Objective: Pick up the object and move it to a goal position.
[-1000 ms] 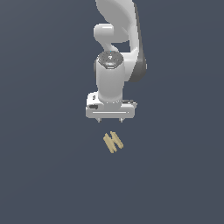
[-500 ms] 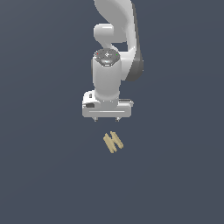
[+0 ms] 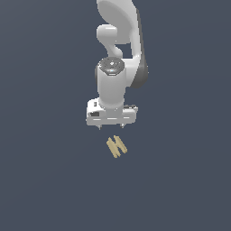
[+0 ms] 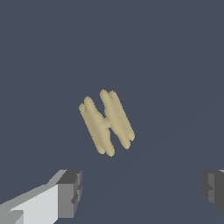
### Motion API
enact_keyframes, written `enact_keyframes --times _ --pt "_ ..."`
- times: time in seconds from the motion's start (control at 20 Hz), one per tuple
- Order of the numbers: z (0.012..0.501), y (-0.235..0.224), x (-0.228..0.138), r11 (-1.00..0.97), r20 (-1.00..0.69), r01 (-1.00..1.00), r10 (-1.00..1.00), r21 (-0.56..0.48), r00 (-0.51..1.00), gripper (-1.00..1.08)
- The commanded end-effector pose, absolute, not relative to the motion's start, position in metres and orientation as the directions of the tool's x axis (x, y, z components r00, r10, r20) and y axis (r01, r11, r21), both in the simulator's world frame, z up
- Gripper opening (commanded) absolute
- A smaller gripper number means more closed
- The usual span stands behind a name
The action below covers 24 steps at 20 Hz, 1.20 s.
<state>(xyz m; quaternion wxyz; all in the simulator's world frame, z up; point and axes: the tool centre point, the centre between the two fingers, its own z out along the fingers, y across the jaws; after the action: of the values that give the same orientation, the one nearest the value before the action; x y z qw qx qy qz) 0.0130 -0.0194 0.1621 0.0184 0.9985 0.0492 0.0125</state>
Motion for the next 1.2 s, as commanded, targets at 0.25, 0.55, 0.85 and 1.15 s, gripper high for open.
enact_keyframes --times 0.25,0.55,0.85,1.15 --pt "0.130 -0.011 0.025 -0.969 0.009 0.245 0.245 0.031 0.969 1.00" --pt "0.097 -0.002 0.034 -0.924 0.001 0.382 0.382 0.017 0.924 1.00" --pt "0.076 0.004 0.039 -0.886 0.000 0.463 0.463 0.005 0.886 1.00" --pt "0.067 0.007 0.040 -0.869 0.000 0.494 0.494 0.000 0.869 1.00"
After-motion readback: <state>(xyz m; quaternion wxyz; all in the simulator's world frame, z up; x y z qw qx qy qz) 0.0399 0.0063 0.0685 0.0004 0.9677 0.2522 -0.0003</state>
